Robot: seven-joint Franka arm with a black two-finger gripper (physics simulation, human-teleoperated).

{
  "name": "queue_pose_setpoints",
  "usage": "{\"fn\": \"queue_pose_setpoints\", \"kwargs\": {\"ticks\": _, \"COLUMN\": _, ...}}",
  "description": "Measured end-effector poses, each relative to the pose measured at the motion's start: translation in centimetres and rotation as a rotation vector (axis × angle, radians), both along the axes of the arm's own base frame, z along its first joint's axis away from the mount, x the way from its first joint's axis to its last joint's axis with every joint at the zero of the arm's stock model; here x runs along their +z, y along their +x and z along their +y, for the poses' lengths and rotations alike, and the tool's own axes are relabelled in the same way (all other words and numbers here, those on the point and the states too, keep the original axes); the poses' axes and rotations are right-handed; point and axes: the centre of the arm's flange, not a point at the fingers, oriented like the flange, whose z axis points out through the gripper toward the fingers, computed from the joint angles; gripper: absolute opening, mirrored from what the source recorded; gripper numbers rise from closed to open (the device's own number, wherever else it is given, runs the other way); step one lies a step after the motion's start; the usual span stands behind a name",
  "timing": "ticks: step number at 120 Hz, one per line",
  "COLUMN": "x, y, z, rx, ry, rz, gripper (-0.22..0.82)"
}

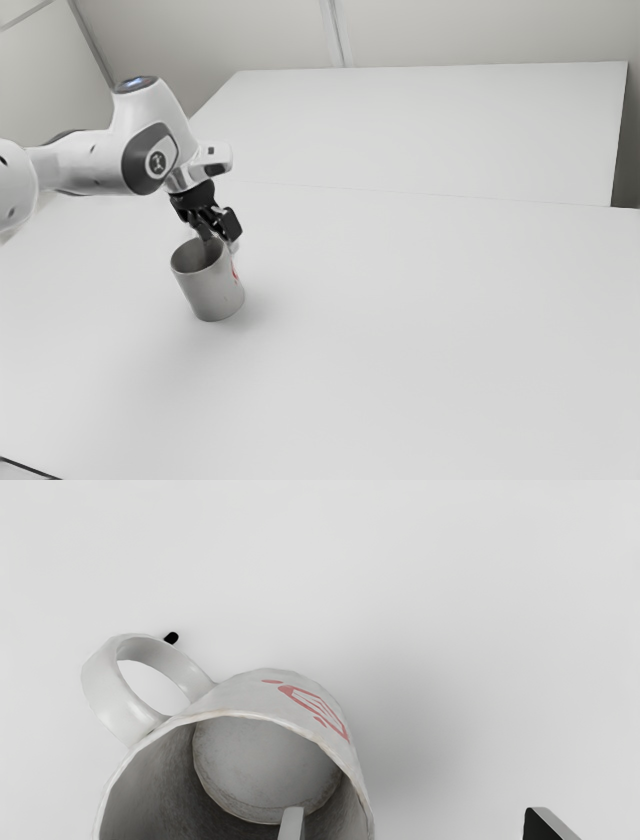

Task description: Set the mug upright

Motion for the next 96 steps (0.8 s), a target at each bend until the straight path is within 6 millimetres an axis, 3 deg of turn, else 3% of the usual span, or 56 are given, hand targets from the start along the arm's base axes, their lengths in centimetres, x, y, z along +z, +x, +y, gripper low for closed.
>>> {"fn": "queue_pose_setpoints", "kwargs": {"ticks": 22, "x": 8.5, "y": 3.9, "z": -2.0, "rx": -0.015, "ry": -0.017, "rz": -0.056, "gripper": 0.55}}
{"fn": "queue_pose_setpoints", "kwargs": {"ticks": 31, "x": 11.5, "y": 5.0, "z": -0.7, "rx": 0.017, "ry": -0.023, "rz": -0.054, "gripper": 0.57}}
{"fn": "queue_pose_setpoints", "kwargs": {"ticks": 44, "x": 15.1, "y": 5.2, "z": 1.4, "rx": 0.067, "ry": -0.022, "rz": -0.045, "gripper": 0.58}}
{"fn": "queue_pose_setpoints", "kwargs": {"ticks": 58, "x": 16.3, "y": 4.6, "z": 1.4, "rx": 0.083, "ry": -0.019, "rz": -0.005, "gripper": 0.59}}
{"fn": "queue_pose_setpoints", "kwargs": {"ticks": 96, "x": 16.3, "y": 3.4, "z": 1.5, "rx": 0.118, "ry": -0.022, "rz": 0.079, "gripper": 0.60}}
